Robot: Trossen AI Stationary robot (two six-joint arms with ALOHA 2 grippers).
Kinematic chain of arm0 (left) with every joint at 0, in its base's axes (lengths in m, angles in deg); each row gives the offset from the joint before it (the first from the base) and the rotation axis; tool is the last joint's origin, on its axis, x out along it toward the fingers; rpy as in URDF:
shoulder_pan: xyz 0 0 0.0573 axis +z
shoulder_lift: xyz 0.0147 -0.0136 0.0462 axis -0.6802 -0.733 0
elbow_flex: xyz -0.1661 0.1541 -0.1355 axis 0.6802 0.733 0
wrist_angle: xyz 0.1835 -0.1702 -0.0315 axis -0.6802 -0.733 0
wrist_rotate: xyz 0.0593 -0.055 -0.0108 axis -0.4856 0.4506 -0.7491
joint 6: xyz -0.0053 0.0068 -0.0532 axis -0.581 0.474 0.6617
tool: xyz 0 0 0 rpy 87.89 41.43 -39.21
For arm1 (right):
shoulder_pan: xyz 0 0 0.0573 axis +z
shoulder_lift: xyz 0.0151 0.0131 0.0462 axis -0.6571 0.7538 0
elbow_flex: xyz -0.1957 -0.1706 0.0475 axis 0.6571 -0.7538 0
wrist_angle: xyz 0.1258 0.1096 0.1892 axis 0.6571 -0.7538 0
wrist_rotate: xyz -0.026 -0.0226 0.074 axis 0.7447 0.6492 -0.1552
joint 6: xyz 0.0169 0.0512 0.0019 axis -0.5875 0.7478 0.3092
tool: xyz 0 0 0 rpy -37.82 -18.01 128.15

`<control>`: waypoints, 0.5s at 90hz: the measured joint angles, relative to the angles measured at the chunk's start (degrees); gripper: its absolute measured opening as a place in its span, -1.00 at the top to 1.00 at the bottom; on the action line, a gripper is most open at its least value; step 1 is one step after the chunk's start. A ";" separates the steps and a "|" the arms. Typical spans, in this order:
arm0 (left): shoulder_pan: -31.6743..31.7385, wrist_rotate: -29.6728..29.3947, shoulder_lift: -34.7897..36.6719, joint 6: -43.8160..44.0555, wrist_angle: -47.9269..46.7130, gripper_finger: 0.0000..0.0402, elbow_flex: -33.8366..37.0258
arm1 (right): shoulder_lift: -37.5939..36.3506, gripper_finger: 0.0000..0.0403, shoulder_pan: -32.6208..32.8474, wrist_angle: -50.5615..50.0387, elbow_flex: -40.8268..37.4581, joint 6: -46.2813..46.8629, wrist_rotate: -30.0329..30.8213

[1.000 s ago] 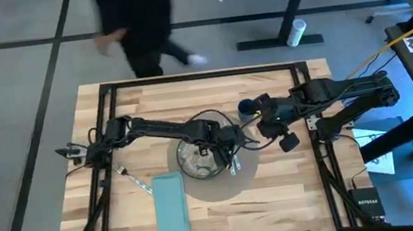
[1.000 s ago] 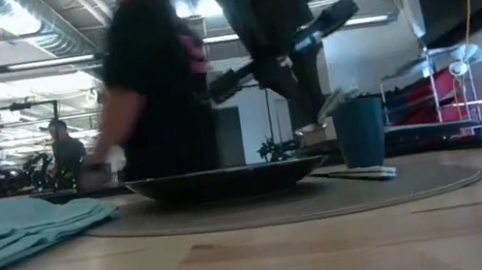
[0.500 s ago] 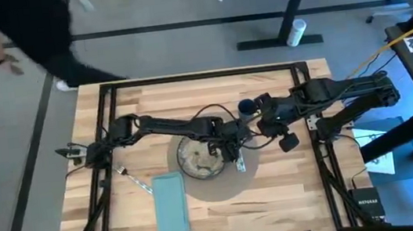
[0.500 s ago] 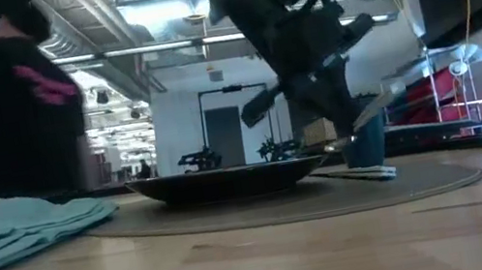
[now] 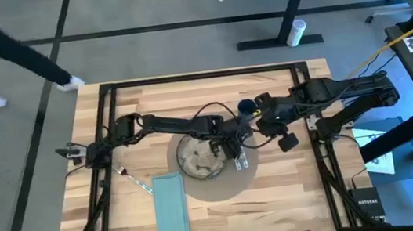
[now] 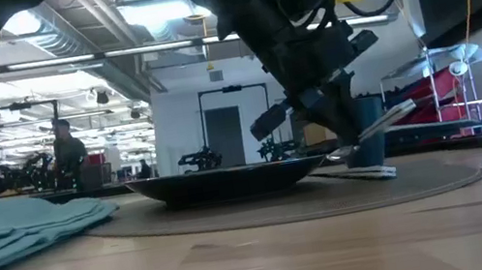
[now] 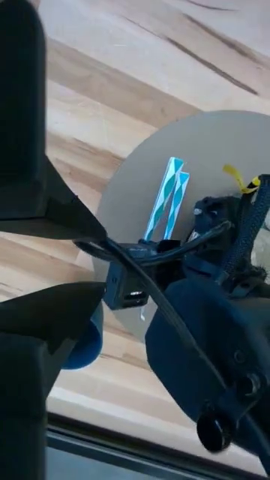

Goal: Set table place
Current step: Put the blue patterned spoon on the brown tablemat to the right of the blue patterned table knife

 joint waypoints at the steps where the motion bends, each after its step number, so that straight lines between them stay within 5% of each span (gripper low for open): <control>1: 0.01 0.00 0.00 0.05 -0.01 1.00 0.00 | 0.00 0.56 0.00 0.01 0.00 0.00 -0.01; 45: -1.27 0.16 0.00 1.22 -0.34 1.00 0.00 | 0.00 0.56 0.02 0.14 0.00 1.16 -1.13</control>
